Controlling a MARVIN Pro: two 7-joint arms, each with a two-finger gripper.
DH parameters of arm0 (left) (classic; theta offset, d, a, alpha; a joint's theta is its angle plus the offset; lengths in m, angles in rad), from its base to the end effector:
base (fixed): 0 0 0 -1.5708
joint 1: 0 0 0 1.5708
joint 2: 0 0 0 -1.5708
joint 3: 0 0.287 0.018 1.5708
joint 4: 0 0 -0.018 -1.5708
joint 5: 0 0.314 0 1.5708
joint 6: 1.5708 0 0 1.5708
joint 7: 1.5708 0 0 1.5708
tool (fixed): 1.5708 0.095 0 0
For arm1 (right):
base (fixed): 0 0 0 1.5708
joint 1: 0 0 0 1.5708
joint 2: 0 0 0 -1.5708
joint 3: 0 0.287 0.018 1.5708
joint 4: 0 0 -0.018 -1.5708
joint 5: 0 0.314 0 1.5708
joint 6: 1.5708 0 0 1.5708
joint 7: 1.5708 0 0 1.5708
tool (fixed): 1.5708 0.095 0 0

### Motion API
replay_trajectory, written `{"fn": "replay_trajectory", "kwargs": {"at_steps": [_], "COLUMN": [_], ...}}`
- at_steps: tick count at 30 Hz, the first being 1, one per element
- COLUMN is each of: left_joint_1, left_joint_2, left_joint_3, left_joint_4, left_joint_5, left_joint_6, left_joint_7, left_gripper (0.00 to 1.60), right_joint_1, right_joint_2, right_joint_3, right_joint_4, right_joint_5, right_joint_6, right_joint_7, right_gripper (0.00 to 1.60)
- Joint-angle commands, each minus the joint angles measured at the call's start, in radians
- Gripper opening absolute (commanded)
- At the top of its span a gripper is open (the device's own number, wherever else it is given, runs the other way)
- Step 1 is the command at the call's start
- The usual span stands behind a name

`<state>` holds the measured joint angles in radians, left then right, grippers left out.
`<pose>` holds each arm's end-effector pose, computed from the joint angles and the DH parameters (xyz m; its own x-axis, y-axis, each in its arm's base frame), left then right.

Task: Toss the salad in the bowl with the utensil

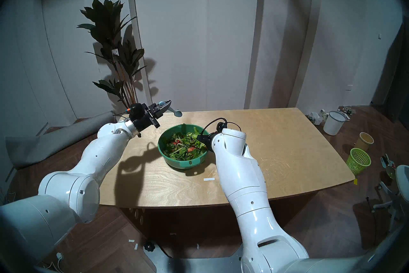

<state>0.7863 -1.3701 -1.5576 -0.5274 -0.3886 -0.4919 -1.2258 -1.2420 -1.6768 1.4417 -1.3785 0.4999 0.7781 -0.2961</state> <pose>0.5565 0.0349 -0.2531 -0.2792 0.1580 0.9472 -0.8041 -0.5776 -0.1407 0.4904 0.1010 -0.2942 0.6545 -0.2839 0.7008 -0.0192 -0.9328 -0.3599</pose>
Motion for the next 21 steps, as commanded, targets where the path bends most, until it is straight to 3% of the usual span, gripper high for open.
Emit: {"fn": "replay_trajectory", "kwargs": {"at_steps": [1, 21], "left_joint_1": [0.011, 0.123], "left_joint_2": [-0.011, 0.018], "left_joint_3": [-0.001, -0.020], "left_joint_4": [-0.059, -0.167], "left_joint_5": [-0.003, 0.002], "left_joint_6": [-0.007, -0.026], "left_joint_7": [0.001, 0.039], "left_gripper": [0.00, 0.00], "right_joint_1": [0.009, 0.010], "right_joint_2": [-0.003, -0.003], "right_joint_3": [-0.001, -0.001], "right_joint_4": [-0.008, -0.005], "right_joint_5": [0.001, 0.000], "right_joint_6": [-0.002, -0.002], "right_joint_7": [0.001, 0.003], "right_gripper": [0.00, 0.00]}}
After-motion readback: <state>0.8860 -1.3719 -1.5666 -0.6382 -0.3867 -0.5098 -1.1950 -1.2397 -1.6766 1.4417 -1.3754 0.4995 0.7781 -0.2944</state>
